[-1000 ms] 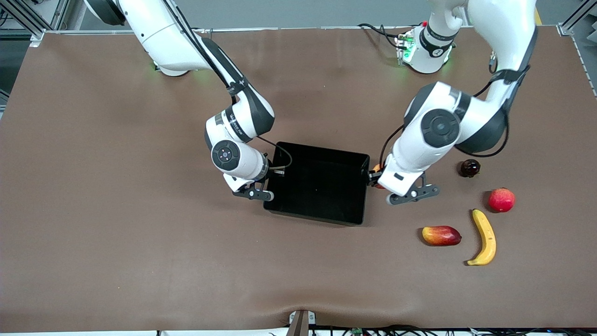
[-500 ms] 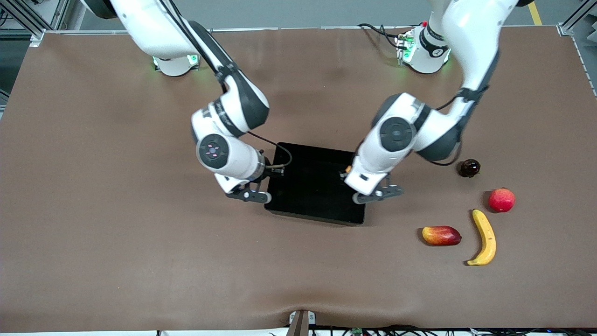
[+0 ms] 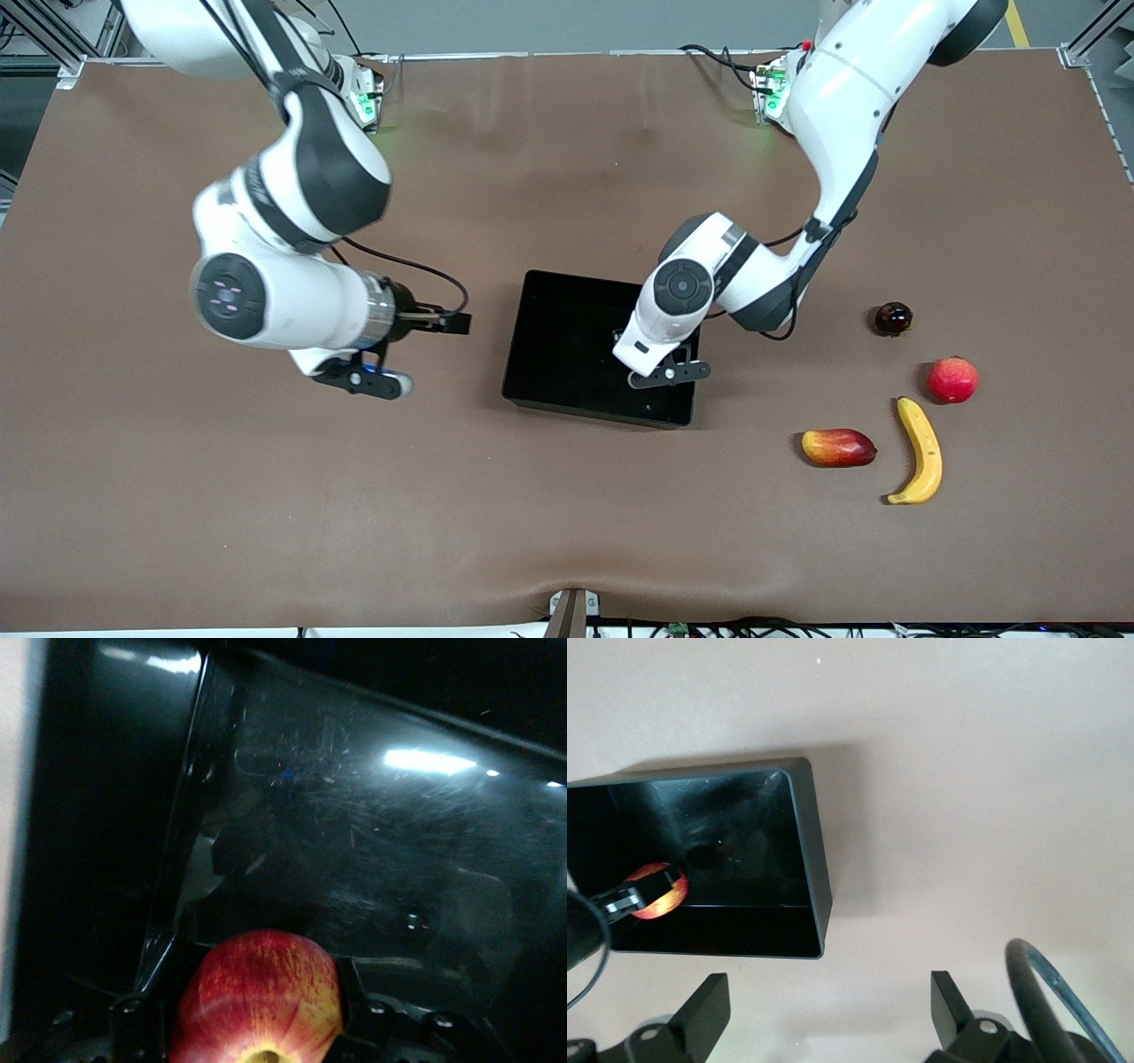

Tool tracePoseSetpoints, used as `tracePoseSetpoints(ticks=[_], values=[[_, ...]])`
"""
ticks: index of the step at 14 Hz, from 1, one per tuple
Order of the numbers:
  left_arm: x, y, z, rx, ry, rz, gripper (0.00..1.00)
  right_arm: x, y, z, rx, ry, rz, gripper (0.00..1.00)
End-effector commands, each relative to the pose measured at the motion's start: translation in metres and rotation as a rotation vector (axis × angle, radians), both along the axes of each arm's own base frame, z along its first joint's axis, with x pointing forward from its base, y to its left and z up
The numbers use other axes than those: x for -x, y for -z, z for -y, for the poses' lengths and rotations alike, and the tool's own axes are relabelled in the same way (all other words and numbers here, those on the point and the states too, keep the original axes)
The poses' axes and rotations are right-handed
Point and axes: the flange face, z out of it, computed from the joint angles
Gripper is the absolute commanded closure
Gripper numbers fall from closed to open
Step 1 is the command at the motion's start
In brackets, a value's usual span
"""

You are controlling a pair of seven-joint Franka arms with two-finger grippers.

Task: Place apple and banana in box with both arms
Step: 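Release the box with the right gripper while the left gripper reaches the banana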

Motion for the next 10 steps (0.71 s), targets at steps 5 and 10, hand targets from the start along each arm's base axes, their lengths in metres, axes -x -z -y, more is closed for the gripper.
tracePoseSetpoints(ticks=[5, 10], values=[[-0.023, -0.044, -0.006, 0.010, -0.017, 0.077, 0.00, 0.013, -0.114, 0.091, 0.051, 0.038, 0.136, 0.00], [-0.064, -0.174, -0.095, -0.021, -0.121, 0.183, 0.00, 0.022, -0.156, 0.210, 0.204, -0.330, 0.244, 0.00]])
